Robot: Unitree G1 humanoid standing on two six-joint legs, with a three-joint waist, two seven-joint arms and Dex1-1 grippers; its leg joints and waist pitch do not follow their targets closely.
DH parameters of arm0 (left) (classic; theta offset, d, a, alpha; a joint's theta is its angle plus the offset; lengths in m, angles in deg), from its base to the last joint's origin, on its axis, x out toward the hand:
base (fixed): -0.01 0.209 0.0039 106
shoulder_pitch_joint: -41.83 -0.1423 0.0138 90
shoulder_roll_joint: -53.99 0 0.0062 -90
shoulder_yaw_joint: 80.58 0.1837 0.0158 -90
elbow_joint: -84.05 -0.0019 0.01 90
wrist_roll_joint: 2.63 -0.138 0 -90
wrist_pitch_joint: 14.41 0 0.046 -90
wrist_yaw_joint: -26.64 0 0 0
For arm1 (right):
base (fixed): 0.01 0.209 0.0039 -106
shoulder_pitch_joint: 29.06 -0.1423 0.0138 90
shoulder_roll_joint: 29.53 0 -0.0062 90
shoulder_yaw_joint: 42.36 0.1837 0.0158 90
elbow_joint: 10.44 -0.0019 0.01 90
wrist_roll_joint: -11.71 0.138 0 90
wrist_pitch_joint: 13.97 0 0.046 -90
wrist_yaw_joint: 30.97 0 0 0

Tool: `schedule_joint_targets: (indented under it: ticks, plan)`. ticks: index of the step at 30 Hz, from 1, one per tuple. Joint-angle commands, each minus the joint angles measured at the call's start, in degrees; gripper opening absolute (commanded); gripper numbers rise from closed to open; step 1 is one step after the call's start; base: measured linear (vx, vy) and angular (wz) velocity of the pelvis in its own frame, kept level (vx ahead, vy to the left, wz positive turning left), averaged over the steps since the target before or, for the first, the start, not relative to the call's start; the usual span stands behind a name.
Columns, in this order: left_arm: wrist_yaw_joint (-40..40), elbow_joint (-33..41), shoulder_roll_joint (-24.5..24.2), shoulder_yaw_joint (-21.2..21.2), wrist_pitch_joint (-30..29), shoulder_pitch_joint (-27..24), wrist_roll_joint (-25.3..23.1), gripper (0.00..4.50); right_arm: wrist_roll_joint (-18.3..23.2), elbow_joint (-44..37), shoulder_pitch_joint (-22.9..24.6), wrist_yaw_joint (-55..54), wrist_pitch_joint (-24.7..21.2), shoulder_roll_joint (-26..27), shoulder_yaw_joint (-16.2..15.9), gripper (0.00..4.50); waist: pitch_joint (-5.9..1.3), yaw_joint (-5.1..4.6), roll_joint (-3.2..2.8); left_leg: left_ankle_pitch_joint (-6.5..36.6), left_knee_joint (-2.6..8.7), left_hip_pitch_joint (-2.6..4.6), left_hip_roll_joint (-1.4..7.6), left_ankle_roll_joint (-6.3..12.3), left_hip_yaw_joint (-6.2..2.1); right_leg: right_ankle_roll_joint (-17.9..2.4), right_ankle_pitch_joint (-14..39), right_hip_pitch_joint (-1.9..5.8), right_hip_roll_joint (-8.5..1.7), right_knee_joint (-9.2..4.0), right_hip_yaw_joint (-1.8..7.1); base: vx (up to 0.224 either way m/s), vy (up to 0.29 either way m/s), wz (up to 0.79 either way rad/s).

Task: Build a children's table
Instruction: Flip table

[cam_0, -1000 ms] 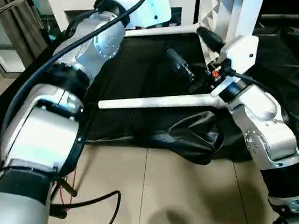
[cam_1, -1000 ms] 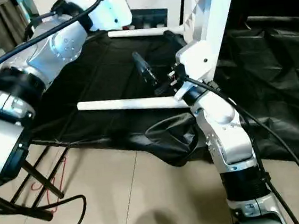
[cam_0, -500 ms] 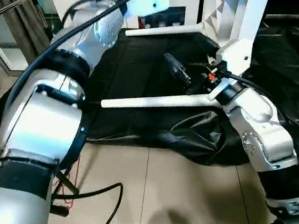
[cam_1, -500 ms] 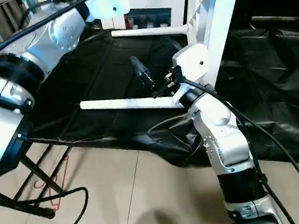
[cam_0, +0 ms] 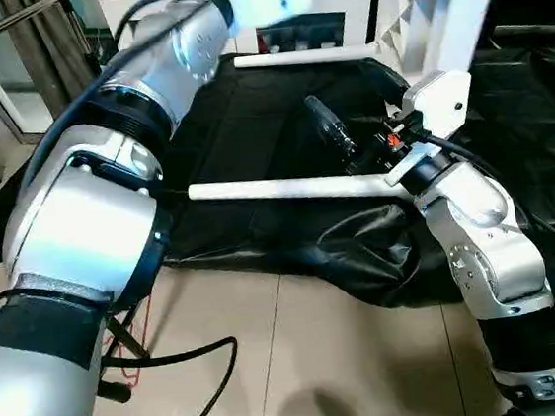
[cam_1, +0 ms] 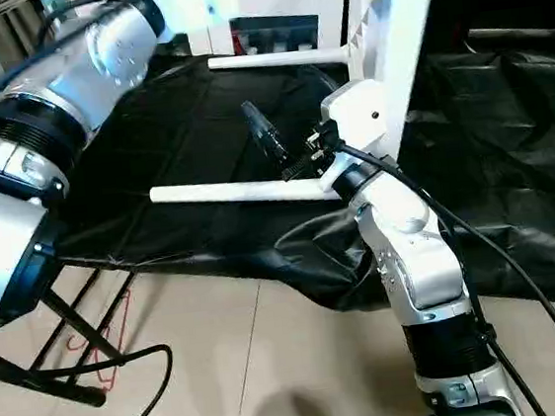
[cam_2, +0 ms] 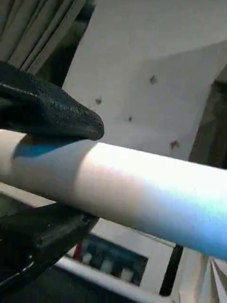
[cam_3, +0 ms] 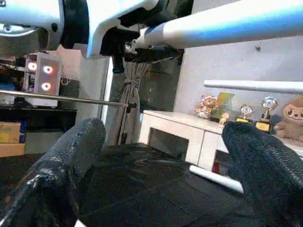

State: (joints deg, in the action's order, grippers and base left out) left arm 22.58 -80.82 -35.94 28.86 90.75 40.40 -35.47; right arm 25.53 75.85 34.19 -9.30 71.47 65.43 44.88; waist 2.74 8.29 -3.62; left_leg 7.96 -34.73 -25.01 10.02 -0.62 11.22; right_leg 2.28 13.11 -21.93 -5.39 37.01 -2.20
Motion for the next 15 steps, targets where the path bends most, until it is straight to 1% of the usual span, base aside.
schedule_joint_targets:
  ticks: [1,2,3,4,6,7,8,9,10,11,13,14,15]
  plan:
    - [-3.03,-1.69,1.15,-7.63,-4.4,0.23,9.42,1.85,-0.27,0.12,-0.21,-0.15,-0.7,-0.09,0.54,4.46,-4.2,0.03,0.89,16.59,3.97,2.95,2.74,0.26,-2.15,-12.95,1.85,1.12,-3.57,-4.75,1.48,0.0,0.0,0.0]
    - [-3.12,-1.7,1.17,-7.81,-4.55,0.23,9.6,1.85,-0.27,0.13,-0.21,-0.15,-0.7,-0.1,0.55,4.46,-4.21,0.02,0.9,16.27,3.92,2.93,2.7,0.47,-2.09,-13.03,2.02,1.1,-3.59,-4.73,1.47,0.0,0.0,0.0]
    - [-3.81,-1.74,1.37,-9.58,-6.07,0.35,11.46,1.85,-0.3,0.27,-0.27,-0.05,-0.66,-0.2,0.65,4.46,-4.14,0.08,0.92,16.07,3.87,2.82,2.67,0.99,-2.1,-12.71,3.1,1.1,-3.6,-4.9,1.49,0.0,0.0,0.0]
    - [-3.96,-1.74,1.42,-10.11,-6.51,0.39,12.0,1.85,-0.31,0.32,-0.29,-0.01,-0.64,-0.24,0.68,4.46,-4.19,0.19,0.92,15.32,3.78,2.78,2.61,1.47,-2.03,-12.42,3.93,1.12,-3.71,-4.97,1.49,0.0,0.0,0.0]
    - [-4.31,-1.71,1.63,-12.27,-8.51,0.55,14.01,1.85,-0.27,0.5,-0.36,0.14,-0.61,-0.43,0.87,4.46,-4.2,0.26,0.83,14.5,3.74,2.68,2.61,2.04,-2.01,-12.0,5.04,1.09,-3.71,-5.08,1.48,0.0,0.0,0.0]
    - [-4.18,-1.66,1.73,-14.04,-9.82,0.7,15.59,1.85,-0.29,0.66,-0.44,0.26,-0.59,-0.64,1.03,4.46,-4.21,0.33,0.73,14.34,3.72,2.66,2.6,2.26,-2.03,-11.61,5.82,1.05,-3.69,-5.18,1.48,0.0,0.0,0.0]
    - [-4.15,-1.66,1.75,-14.37,-10.06,0.72,15.88,1.85,-0.29,0.69,-0.46,0.28,-0.59,-0.68,1.05,4.46,-4.24,0.33,0.7,14.17,3.68,2.65,2.6,2.28,-1.99,-11.67,5.96,1.07,-3.72,-5.11,1.46,0.0,0.0,0.0]
    - [-3.79,-1.57,1.83,-16.73,-11.63,0.88,18.0,1.85,-0.32,0.85,-0.55,0.38,-0.56,-0.93,1.23,4.46,-4.19,0.34,0.68,13.94,3.67,2.56,2.54,2.48,-2.0,-11.59,6.43,1.04,-3.65,-5.2,1.42,0.0,0.0,0.0]
    - [-3.65,-1.56,1.82,-17.09,-11.83,0.92,18.34,1.85,-0.32,0.87,-0.56,0.4,-0.56,-0.98,1.26,4.46,-4.24,0.39,0.67,13.73,3.65,2.57,2.53,2.55,-2.01,-11.61,6.51,1.07,-3.66,-5.15,1.38,0.0,0.0,0.0]
    - [-2.82,-1.45,1.73,-19.39,-13.1,1.11,20.32,1.86,-0.35,0.99,-0.62,0.5,-0.53,-1.31,1.51,4.46,-4.24,0.43,0.5,13.57,3.58,2.59,2.53,2.66,-2.0,-11.51,6.89,1.01,-3.63,-5.2,1.39,0.0,0.0,0.0]
    - [-2.39,-1.32,1.64,-20.53,-13.7,1.17,21.14,1.87,-0.4,1.08,-0.65,0.54,-0.49,-1.49,1.65,4.46,-4.32,0.57,0.53,12.53,3.43,2.48,2.45,3.29,-1.96,-11.55,6.48,1.05,-3.62,-5.15,1.35,0.0,0.0,0.0]
    - [-2.13,-1.25,1.6,-21.47,-13.82,1.18,22.0,1.89,-0.37,1.08,-0.63,0.55,-0.5,-1.58,1.77,4.46,-4.35,0.64,0.35,12.23,3.35,2.47,2.43,3.47,-1.94,-11.51,6.35,1.02,-3.61,-5.15,1.37,0.0,0.0,0.0]
    - [-2.01,-1.1,1.56,-22.47,-13.7,1.15,22.77,1.9,-0.35,1.06,-0.59,0.53,-0.5,-1.67,1.88,4.46,-4.31,0.79,0.05,12.1,3.32,2.47,2.43,3.65,-1.96,-11.47,6.59,0.94,-3.62,-5.15,1.35,0.0,0.0,0.0]
